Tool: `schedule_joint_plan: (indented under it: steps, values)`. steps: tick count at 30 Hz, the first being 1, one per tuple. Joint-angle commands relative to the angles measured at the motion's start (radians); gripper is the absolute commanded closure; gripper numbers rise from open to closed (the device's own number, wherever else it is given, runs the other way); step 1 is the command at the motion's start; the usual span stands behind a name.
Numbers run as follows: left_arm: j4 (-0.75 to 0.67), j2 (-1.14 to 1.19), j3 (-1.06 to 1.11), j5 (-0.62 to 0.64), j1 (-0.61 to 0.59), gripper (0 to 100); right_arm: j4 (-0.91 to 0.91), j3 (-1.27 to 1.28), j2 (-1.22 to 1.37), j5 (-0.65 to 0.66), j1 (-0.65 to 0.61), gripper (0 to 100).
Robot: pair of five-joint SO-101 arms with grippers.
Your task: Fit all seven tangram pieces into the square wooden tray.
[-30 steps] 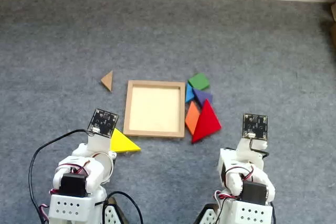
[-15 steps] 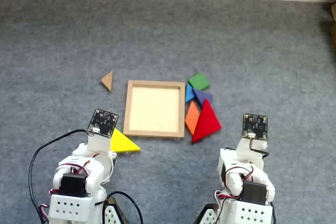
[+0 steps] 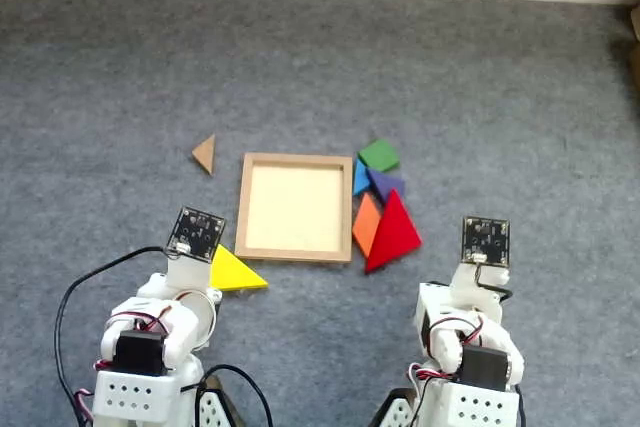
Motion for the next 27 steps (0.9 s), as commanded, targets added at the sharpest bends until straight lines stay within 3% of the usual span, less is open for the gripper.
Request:
schedule_joint_plan:
  steps: [1, 10, 21, 27]
  values:
    - [0.003, -0.051, 0.021, -0.009, -0.012, 99, -0.013, 0.113, -0.005, 0.006, 0.004, 99.3]
    - [0.003, -0.051, 0.021, -0.009, -0.012, 99, -0.024, 0.101, -0.012, 0.011, 0.012, 99.3]
    - [0.003, -0.051, 0.021, -0.009, -0.012, 99, 0.079, -0.364, 0.013, -0.071, 0.002, 99.4]
    - [0.003, -0.051, 0.021, -0.009, -0.01, 99, 0.076, -0.535, 0.292, -0.153, -0.084, 98.8]
